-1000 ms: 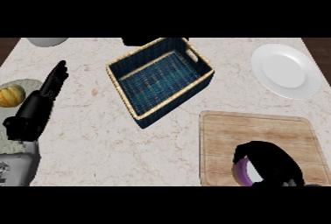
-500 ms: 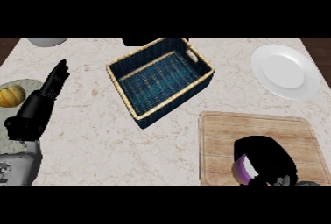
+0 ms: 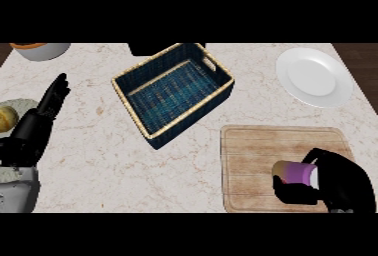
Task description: Pick the can from the cutting board and place it in the basket
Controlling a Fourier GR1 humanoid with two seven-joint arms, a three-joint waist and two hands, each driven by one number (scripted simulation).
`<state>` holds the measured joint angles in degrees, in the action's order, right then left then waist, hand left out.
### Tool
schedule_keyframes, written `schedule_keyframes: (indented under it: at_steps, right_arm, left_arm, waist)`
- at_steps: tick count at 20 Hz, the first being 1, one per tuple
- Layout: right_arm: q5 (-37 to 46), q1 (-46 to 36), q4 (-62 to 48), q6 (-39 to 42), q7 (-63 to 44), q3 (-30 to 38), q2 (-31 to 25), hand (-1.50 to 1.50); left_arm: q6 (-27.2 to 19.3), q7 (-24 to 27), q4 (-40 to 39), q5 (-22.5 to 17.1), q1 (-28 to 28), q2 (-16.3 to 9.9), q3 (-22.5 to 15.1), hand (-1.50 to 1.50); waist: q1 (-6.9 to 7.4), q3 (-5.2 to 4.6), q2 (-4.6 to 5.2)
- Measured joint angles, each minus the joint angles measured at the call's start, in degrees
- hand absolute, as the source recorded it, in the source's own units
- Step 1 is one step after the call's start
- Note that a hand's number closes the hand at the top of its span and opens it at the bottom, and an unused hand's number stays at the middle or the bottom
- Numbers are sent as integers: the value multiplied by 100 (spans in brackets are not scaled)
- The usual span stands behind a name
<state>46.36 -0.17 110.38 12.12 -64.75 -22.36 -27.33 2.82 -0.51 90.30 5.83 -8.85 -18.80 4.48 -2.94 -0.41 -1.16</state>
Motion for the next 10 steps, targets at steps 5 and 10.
schedule_keyframes:
  at_steps: [5, 10]
  right_arm:
    - [1111, -339, 895, -299, -279, 436, 259, 150]
    - [1924, -1179, 1823, -495, -233, 679, 824, 150]
  left_arm:
    - [17, 10, -40, 5, -8, 13, -11, 0]
    - [42, 29, -73, 16, -132, 51, -66, 0]
  waist:
    - [34, 5, 8]
    - [165, 10, 32]
